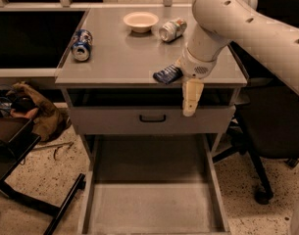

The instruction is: Place rxbar blueberry into middle drawer

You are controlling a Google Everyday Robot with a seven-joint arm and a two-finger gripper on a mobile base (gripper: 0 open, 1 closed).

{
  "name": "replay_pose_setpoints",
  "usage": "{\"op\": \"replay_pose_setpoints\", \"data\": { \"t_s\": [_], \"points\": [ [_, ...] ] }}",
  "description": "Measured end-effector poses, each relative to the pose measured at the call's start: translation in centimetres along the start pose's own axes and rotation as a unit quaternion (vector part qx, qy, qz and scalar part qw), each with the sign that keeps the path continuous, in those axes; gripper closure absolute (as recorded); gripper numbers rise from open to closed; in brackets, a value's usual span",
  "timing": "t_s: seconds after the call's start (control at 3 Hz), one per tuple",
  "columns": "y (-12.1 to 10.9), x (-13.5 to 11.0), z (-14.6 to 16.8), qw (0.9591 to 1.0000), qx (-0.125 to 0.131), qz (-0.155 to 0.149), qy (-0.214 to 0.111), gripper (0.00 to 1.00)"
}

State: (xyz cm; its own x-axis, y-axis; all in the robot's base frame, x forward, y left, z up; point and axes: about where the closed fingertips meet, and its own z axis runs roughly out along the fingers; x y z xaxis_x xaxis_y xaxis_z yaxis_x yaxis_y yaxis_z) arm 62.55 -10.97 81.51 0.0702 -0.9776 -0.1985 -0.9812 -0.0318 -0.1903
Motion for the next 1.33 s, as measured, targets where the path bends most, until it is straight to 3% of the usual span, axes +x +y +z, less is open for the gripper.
{"op": "replay_pose_setpoints", "data": {
  "t_s": [0.67,1.33],
  "points": [
    [-3.9,-1.9,0.3,0.9993,0.009,-0.035,0.006,0.00],
    [-5.9,-2.1,3.5,0.9988,-0.024,-0.041,0.009,0.00]
  ]
}}
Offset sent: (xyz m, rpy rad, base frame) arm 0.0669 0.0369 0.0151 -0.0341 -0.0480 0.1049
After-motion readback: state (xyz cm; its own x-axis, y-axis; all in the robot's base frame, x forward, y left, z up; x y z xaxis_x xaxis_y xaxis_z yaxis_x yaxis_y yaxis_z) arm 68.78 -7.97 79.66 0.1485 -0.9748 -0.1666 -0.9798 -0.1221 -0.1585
